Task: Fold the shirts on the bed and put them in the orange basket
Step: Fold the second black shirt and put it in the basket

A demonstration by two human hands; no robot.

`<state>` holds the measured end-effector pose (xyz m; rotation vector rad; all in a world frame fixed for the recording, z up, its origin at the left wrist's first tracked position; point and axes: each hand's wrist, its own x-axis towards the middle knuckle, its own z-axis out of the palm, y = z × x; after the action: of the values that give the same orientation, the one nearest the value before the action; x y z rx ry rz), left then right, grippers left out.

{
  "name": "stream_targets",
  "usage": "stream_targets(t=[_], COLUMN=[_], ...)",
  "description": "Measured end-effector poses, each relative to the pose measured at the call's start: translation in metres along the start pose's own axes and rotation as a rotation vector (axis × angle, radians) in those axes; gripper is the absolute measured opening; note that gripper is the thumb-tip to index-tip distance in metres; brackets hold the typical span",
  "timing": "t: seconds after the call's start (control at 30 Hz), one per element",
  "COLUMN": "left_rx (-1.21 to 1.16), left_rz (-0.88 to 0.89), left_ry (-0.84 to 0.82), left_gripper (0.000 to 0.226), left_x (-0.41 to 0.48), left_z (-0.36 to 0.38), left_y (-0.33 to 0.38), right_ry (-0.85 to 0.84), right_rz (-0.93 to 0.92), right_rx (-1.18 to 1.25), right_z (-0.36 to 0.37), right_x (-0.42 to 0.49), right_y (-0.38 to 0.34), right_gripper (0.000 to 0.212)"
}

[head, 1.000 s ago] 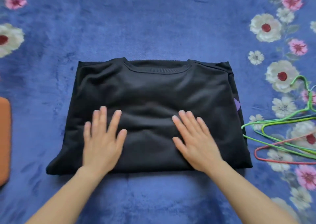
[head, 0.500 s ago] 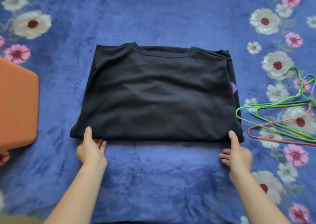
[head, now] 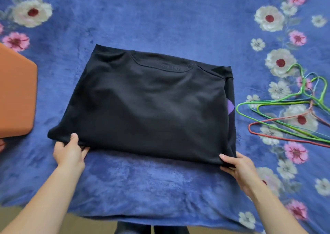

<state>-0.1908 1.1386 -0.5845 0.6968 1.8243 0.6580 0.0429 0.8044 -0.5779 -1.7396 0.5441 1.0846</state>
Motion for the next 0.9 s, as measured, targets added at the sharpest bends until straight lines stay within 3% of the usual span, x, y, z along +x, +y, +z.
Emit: stream_targets(t=[0.07,0.13,0.2,0.27,0.33,0.4,0.57,0.7,0.77,0.8,0.87,0.9], left_rx=[0.230,0.537,0.729,0.938,1.140,1.293,1.428,1.346,1.113,0.904,0.469,0.305], left_rz=[0.152,0.412,0.795,1.120,1.294,1.362,1.230,1.086,0.791,0.561,0.063,-0.107], left_ry=[0.181,0.225,0.046,-0.235,-0.466,-0.573,-0.651,-0.842,-1.028,-1.104,-1.141,-1.112], left_gripper=[0.051,0.067,0.067,0.062,0.061,0.062,0.066,0.067,0.055,0.047,0.034,0.034], left_x=[-0.002,-0.016,-0.038,-0.060,-0.077,-0.086,-0.079,-0.084,-0.084,-0.081,-0.069,-0.057], left_z=[0.007,0.020,0.043,0.074,0.101,0.116,0.125,0.121,0.120,0.117,0.103,0.093], left_y=[-0.005,-0.012,-0.021,-0.035,-0.057,-0.076,-0.087,-0.068,-0.045,-0.032,-0.004,0.009], right_ry=[-0.035,-0.097,-0.141,-0.138,-0.144,-0.166,-0.310,-0.363,-0.429,-0.463,-0.527,-0.540], right_rz=[-0.016,-0.012,-0.014,-0.034,-0.051,-0.021,0.127,0.106,0.065,0.045,-0.074,-0.155], right_rx=[-0.002,0.013,0.007,-0.025,-0.032,-0.031,0.053,0.152,0.208,0.238,0.243,0.212], right_z=[0.001,0.000,0.001,0.004,0.010,0.017,0.043,0.077,0.105,0.122,0.157,0.179], right_x=[0.005,0.008,0.010,0.012,0.015,0.016,0.003,-0.024,-0.044,-0.053,-0.066,-0.070], right_y=[-0.006,-0.017,-0.029,-0.043,-0.055,-0.068,-0.102,-0.120,-0.128,-0.132,-0.138,-0.140], right_gripper=[0.018,0.028,0.038,0.051,0.067,0.059,0.019,0.015,0.014,0.020,0.015,0.024])
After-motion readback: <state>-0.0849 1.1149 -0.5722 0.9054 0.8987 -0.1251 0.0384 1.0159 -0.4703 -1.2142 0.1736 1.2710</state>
